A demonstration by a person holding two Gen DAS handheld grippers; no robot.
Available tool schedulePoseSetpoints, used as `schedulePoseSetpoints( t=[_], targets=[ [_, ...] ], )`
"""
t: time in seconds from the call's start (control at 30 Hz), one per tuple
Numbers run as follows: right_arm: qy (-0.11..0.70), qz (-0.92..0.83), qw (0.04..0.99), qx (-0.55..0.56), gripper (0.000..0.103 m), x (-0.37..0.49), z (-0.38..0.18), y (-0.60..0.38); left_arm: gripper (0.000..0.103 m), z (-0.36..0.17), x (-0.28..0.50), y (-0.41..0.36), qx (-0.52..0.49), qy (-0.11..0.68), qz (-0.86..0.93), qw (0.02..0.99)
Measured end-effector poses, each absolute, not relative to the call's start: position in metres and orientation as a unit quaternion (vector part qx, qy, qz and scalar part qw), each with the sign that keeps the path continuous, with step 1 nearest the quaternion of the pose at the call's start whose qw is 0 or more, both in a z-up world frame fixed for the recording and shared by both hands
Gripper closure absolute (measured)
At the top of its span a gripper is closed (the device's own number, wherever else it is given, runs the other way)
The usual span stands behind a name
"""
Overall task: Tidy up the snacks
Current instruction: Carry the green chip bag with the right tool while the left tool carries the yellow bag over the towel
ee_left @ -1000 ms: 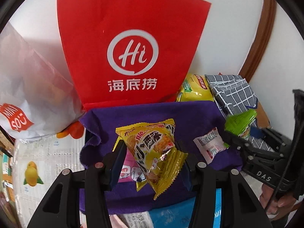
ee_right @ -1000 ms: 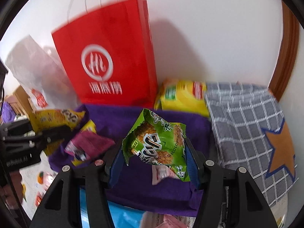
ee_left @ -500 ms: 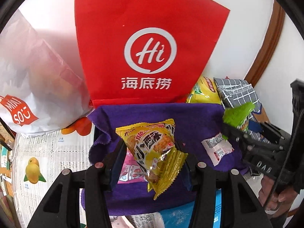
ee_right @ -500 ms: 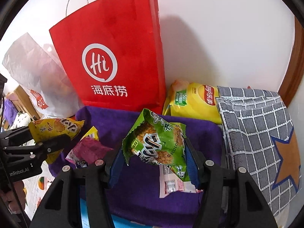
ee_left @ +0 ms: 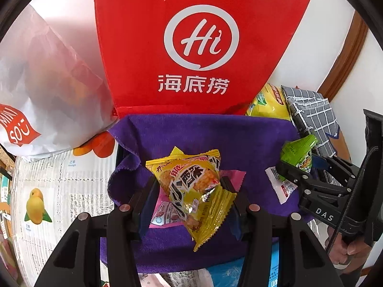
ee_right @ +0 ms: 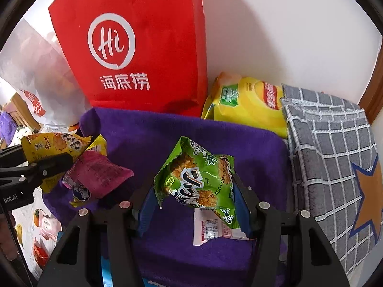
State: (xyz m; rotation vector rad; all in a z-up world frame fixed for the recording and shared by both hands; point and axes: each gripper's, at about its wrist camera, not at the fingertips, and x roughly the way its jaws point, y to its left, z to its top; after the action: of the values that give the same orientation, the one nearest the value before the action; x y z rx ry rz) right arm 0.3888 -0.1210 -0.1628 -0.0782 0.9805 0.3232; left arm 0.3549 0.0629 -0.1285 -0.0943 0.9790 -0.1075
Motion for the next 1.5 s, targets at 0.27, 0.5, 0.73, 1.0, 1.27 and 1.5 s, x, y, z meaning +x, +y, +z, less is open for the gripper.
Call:
schedulePoseSetpoints(
  t=[0.27,0.5,0.73,1.0,1.27,1.5],
  targets=[
    [0.479,0.155,0.863,-0.045,0.045,0.392,-0.169,-0.119,0.053,-0.131,0.356,0.061,-0.033,0.481,-0.046,0.875],
    [0.480,0.149,0.863,-0.051,0.044,0.395,-0.169,-0.120,0.053,-0.132,0.357,0.058,-0.032,0.482,-0.045,0.874],
    [0.484,0.148,0.861,-0.049,0.044,0.396,-0.171,-0.124,0.052,-0.134,0.358,0.057,-0.031,0.487,-0.045,0.872],
    [0.488,0.147,0.859,-0.051,0.044,0.397,-0.173,-0.125,0.052,-0.134,0.358,0.056,-0.033,0.488,-0.051,0.871],
    [0.489,0.143,0.859,-0.052,0.044,0.398,-0.173,-0.127,0.052,-0.134,0.357,0.056,-0.036,0.489,-0.053,0.870],
    [0.493,0.138,0.857,-0.054,0.044,0.398,-0.174,-0.126,0.052,-0.134,0.357,0.056,-0.034,0.489,-0.054,0.870]
  ],
)
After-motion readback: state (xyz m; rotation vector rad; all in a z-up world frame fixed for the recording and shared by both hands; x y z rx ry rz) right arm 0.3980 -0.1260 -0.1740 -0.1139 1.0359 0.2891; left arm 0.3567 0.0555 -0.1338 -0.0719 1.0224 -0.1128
